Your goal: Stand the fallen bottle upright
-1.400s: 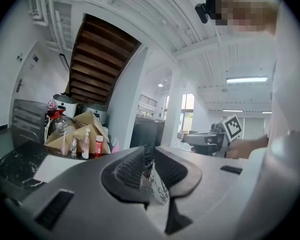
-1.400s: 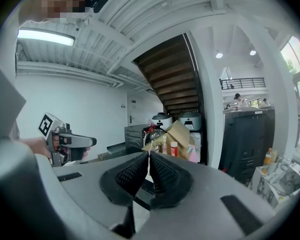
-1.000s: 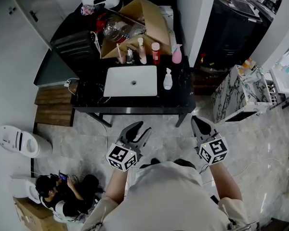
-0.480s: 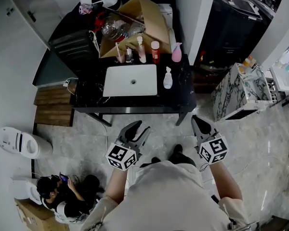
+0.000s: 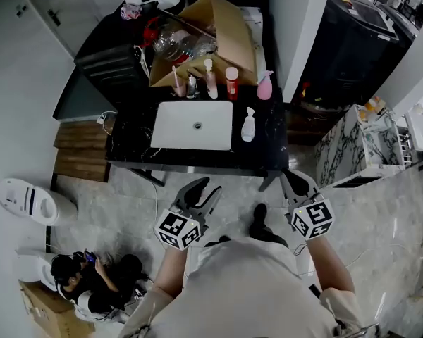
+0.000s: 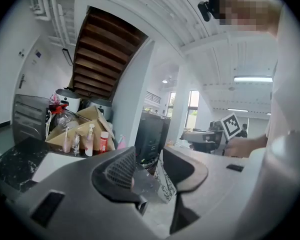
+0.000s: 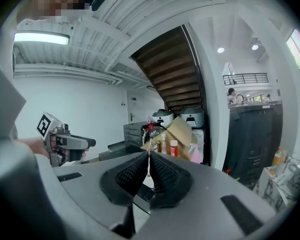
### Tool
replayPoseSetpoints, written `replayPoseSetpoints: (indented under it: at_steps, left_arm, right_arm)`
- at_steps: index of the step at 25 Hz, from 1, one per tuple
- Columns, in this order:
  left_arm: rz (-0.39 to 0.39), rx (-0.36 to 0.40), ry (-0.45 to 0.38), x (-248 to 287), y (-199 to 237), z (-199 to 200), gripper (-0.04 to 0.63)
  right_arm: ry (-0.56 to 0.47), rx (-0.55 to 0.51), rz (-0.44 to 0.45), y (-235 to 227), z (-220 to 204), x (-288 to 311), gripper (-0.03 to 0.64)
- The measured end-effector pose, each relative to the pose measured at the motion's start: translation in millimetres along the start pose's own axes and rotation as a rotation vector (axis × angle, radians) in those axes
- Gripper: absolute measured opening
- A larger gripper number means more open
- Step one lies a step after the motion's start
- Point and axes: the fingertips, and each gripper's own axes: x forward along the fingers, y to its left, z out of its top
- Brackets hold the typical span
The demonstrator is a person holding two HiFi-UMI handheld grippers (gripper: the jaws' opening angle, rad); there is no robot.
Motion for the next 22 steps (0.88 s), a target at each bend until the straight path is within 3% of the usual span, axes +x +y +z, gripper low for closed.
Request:
replayPoseSetpoints:
  at_steps: [22]
  left_arm:
    - [0.166,-0.017,0.008,168,36,25,0.181]
  right_arm:
    - [0.045,-0.001,0.201,-165,12,111,0.034]
